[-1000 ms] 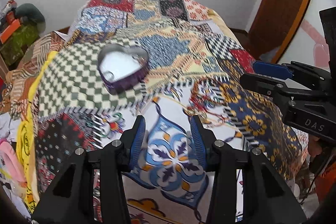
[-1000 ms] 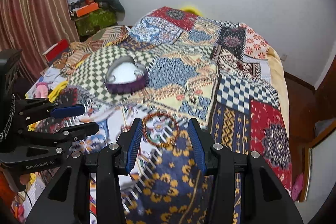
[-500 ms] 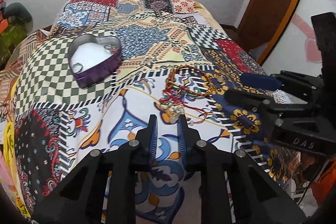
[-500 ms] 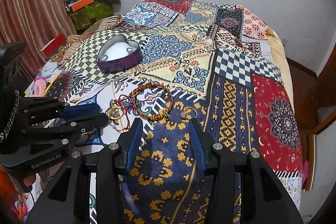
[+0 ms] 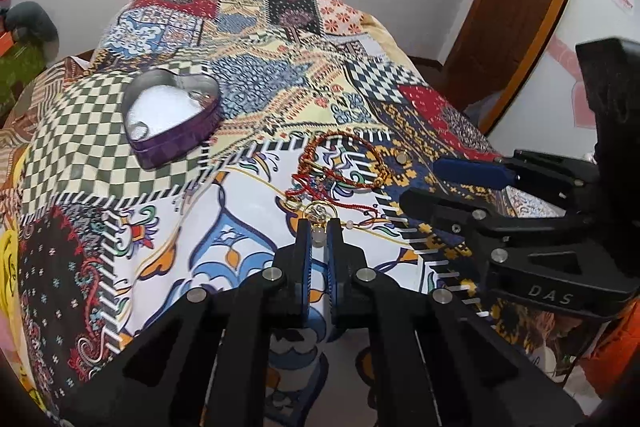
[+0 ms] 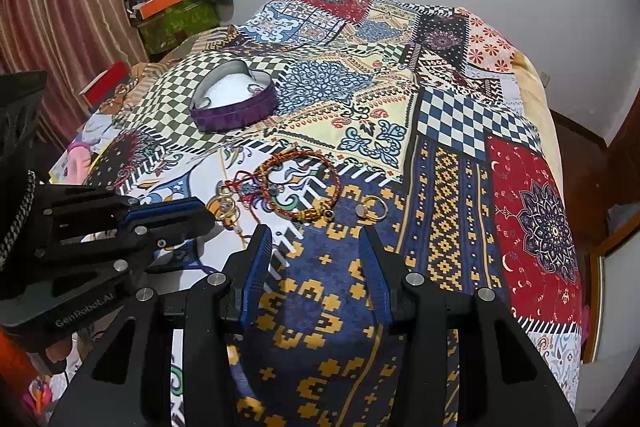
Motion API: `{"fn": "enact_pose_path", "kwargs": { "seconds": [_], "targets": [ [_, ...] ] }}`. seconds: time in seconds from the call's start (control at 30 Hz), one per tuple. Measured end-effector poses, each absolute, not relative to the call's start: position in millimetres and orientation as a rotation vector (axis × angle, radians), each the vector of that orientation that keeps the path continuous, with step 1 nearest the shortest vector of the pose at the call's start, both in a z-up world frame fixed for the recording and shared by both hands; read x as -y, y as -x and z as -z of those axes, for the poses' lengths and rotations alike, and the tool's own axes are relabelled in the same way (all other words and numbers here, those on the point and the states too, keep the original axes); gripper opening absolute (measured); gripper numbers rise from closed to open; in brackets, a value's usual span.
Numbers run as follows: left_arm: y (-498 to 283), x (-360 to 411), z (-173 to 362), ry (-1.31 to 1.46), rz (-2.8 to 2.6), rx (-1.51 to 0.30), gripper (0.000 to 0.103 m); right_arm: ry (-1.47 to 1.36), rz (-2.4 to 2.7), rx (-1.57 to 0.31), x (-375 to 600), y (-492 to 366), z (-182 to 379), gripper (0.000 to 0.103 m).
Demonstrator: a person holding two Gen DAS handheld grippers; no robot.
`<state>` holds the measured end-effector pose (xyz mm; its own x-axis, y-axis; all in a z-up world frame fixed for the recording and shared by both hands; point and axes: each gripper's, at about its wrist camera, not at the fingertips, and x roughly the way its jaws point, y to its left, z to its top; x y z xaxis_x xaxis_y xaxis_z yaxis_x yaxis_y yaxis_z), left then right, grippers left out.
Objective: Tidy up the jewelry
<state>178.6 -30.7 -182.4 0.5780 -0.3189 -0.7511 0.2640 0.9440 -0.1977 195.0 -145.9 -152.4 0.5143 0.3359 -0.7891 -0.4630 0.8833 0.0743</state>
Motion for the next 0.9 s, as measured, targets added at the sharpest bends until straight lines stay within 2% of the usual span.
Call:
{"fn": "enact_pose_path", "kwargs": {
  "seconds": [0.27, 0.57, 0.63, 0.7, 0.83, 0.9],
  "targets": [
    [-159, 10, 164, 0.051, 0.273, -0.821, 0.005, 0.179, -0.539, -0.888, 126, -186, 148, 0.041],
    [-146, -21, 167, 0.098, 0.232, -0.812, 0.005, 0.203, -0.558, -0.882, 97, -192, 155, 0.041],
    [-146, -24, 168, 0.108, 0.230, -0.812, 0.005, 0.191, -0.562, -0.882, 94, -194, 155, 0.034],
    [-147, -28, 170, 0.119, 0.228, -0.812, 0.005, 0.186, -0.580, -0.898, 91, -196, 158, 0.023],
    [-150, -29, 173, 0.124, 0.226, -0.817, 0.005, 0.198, -0.589, -0.922, 85, -199, 165, 0.022],
    [-151, -29, 175, 0.126, 0.225, -0.820, 0.005, 0.209, -0.590, -0.940, 83, -201, 171, 0.017]
  ]
}}
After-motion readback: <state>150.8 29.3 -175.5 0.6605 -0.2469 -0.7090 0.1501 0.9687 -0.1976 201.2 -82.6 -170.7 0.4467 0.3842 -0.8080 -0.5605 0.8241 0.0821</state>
